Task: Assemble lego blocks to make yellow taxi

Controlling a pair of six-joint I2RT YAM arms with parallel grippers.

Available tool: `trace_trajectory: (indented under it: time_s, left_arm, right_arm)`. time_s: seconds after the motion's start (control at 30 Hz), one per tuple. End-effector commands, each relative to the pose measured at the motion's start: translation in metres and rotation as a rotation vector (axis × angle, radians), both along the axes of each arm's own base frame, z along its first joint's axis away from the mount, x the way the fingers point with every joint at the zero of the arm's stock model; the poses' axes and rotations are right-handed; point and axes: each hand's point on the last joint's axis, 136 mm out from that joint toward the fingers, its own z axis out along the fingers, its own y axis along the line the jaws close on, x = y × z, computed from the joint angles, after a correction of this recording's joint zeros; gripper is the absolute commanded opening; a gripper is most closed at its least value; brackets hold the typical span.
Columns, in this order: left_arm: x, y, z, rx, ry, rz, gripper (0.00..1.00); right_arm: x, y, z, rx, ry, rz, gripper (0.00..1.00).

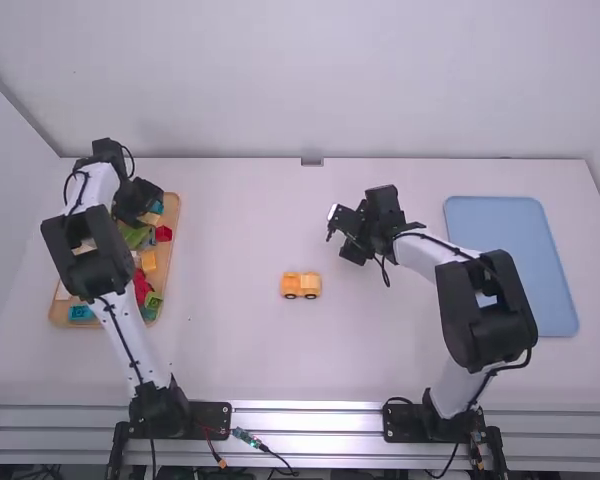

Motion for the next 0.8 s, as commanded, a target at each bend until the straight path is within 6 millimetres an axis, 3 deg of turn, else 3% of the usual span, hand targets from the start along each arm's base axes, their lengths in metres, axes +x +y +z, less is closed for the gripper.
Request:
trace_trajectory:
  time_s: [0.0, 0.1, 0.37, 0.77]
  left_arm:
    - [0.007, -0.013, 0.003, 0.025, 0.005, -0.018, 0.73]
    - [0.01, -0.018, 0.007, 0.043, 0.008, -0.028, 0.75]
    - [0.006, -0.008, 0.01, 0.085, 0.03, 0.021, 0.76]
    - [-0.009, -0.003, 0.007, 0.075, 0.082, 0.042, 0.76]
  right_arm:
    - [-0.001, 0.001, 0.005, 0.012, -0.004, -0.004, 0.99]
    - [-0.002, 0.001, 0.005, 0.01, -0.002, -0.004, 0.99]
    - [-0.002, 0.001, 0.005, 0.01, -0.002, -0.003, 0.99]
    - [-0.002, 0.001, 0.005, 0.01, -0.001, -0.004, 0.99]
